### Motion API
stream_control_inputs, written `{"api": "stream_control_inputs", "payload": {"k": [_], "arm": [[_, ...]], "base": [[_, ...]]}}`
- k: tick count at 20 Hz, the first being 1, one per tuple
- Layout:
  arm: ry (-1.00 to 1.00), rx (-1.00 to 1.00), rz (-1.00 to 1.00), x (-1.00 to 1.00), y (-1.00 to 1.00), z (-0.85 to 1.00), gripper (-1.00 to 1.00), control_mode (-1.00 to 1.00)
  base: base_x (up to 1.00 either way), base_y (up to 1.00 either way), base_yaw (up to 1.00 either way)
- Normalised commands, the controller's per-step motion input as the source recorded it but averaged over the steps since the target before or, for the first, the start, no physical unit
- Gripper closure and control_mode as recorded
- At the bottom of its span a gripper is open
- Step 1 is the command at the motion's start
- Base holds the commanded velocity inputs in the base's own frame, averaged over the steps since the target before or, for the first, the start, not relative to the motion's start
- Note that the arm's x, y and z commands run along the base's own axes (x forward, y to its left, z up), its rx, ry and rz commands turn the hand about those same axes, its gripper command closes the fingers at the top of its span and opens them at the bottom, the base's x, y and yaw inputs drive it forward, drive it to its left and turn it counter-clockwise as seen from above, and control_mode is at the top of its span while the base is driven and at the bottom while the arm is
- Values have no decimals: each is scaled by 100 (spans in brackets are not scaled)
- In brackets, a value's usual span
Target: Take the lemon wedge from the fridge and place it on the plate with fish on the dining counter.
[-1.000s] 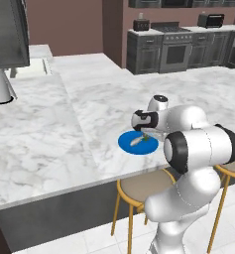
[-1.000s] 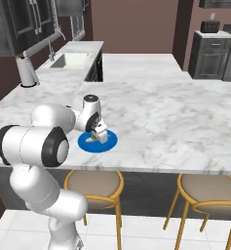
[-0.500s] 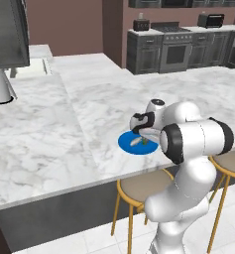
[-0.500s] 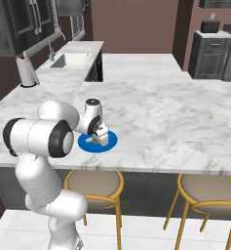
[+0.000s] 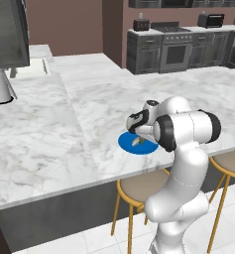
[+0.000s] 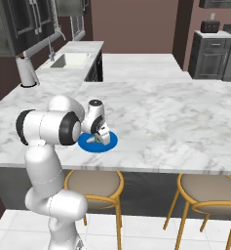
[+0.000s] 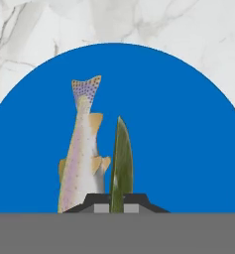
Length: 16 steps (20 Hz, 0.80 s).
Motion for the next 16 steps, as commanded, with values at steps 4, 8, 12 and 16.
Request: {"api": "stream_control_inputs", "payload": {"k": [4, 8, 12, 16], "arm": [[0, 0, 0, 1, 0, -29, 100, -100], [0, 0, 0, 1, 0, -18, 100, -100], [1, 0, 0, 0, 0, -3, -100, -100], [-1, 0, -2, 0, 0, 12, -100, -100]], "base": [[0, 0, 0], [0, 0, 0], [0, 0, 0], [0, 0, 0]]}}
